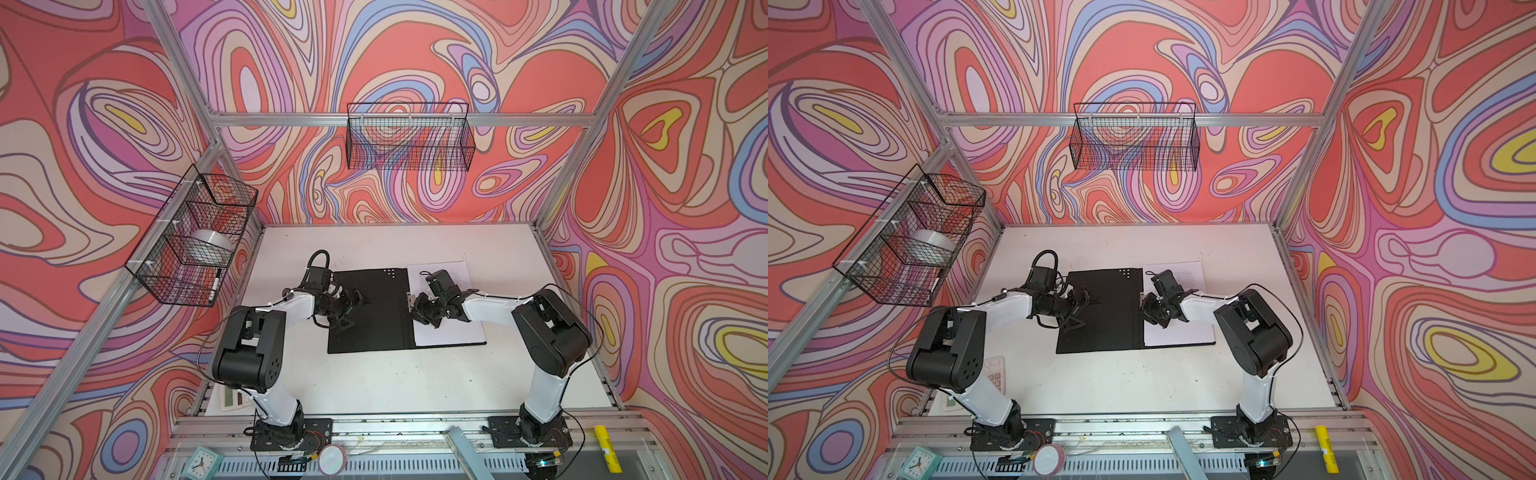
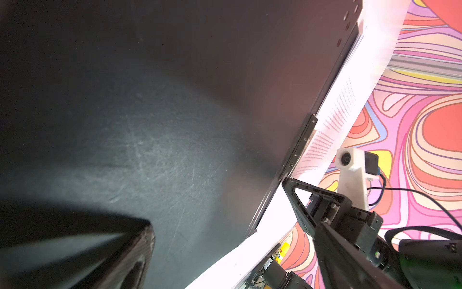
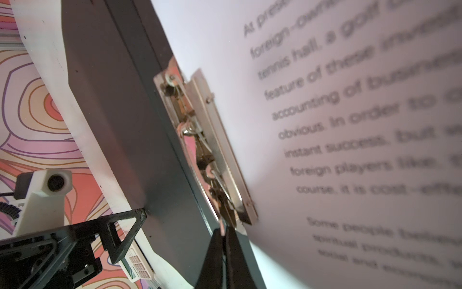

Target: Put the files into the folder

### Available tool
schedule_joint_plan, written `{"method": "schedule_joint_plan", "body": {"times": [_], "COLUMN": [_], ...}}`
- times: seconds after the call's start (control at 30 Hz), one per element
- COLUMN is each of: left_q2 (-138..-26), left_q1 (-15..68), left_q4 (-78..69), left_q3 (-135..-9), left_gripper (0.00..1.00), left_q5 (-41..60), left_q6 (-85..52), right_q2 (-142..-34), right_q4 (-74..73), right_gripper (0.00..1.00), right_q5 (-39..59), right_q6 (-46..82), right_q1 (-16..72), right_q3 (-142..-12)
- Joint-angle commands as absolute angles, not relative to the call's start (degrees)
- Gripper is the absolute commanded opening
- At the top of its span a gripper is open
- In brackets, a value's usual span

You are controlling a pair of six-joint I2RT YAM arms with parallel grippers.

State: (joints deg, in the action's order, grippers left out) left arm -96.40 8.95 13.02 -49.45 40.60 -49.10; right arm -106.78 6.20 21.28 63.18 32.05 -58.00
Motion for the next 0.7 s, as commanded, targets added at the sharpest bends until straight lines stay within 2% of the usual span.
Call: {"method": "schedule_joint_plan", "body": {"times": [0.0, 0.23, 0.47, 0.57, 0.67], "left_q2": [-99.8, -99.4, -98.7, -98.4, -96.5], "left_q1": [9.0, 9.0, 9.0, 9.0, 9.0], "left_q4": [18.0, 18.1, 19.4, 19.8, 20.1], "left_q3": [-46.3, -46.7, -49.0, -50.3, -51.7], "left_gripper": [1.00, 1.00, 1.00, 1.00, 1.00], "left_q5": [35.6, 35.4, 34.9, 35.6, 35.9], "left_q6": [-48.7, -48.2, -46.9, -46.6, -45.9], "right_q2": [-109.3, -109.2, -107.5, -105.3, -102.0], "right_q4": [8.8, 11.6, 15.4, 17.2, 19.3], "right_gripper": [0.00, 0.00, 0.52, 0.67, 0.76], "right_q5": [21.5, 20.9, 19.9, 18.8, 17.6], "right_q6": [62.5, 60.7, 57.9, 56.4, 54.5], "right_q1": [32.0, 31.7, 31.4, 31.1, 29.8], "right_q3": [-58.3, -59.8, -61.8, -62.3, -62.5]}}
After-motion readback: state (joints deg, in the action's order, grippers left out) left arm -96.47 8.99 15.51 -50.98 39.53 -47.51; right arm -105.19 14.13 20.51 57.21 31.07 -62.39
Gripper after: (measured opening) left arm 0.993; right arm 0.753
